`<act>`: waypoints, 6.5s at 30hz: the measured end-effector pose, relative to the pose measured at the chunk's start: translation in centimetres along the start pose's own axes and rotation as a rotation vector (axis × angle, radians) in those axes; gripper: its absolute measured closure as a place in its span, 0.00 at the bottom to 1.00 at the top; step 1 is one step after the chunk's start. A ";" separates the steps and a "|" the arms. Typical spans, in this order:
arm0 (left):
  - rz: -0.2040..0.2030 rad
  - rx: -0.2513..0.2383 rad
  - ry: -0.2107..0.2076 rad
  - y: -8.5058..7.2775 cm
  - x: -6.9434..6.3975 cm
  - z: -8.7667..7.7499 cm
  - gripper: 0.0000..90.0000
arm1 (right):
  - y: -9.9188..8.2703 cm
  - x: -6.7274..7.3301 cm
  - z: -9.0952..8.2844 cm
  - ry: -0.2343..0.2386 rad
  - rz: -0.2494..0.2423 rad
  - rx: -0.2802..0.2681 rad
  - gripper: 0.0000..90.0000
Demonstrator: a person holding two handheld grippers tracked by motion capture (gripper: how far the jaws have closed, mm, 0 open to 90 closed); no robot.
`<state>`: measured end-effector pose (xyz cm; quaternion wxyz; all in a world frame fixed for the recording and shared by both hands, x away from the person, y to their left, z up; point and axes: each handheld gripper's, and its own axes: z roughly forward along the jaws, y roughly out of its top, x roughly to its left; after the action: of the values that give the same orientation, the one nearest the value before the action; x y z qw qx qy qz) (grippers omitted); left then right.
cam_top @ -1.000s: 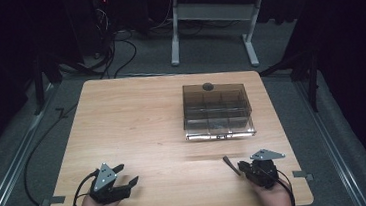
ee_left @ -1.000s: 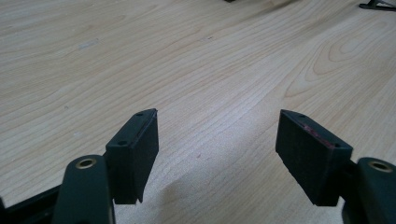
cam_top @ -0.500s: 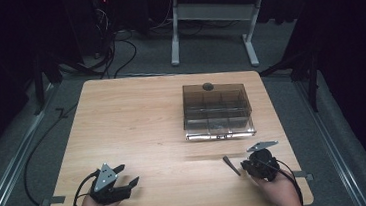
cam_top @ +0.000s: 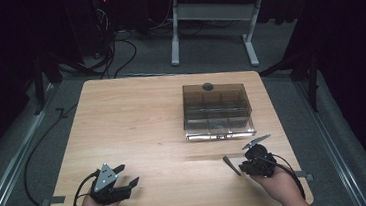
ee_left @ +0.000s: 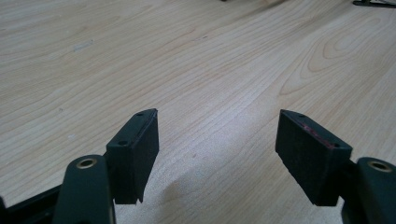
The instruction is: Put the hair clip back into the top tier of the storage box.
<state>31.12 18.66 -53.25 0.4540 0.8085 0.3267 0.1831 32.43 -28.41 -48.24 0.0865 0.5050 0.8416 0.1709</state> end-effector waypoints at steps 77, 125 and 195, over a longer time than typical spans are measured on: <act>0.010 0.001 -0.011 0.0 0.0 0.0 0.34 | 7.9 1.6 0.2 0.021 -0.151 0.301 0.89; 0.005 -0.006 -0.019 0.0 0.0 0.0 0.34 | 16.2 0.1 -5.4 0.018 -0.170 0.247 0.89; 0.014 0.007 -0.025 0.0 0.0 0.1 0.34 | 18.2 -0.4 0.5 0.023 -0.227 0.222 0.83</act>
<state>31.18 18.61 -53.26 0.4537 0.8146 0.3161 0.1752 47.74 -20.82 -41.88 0.0391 0.4113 0.9078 0.0717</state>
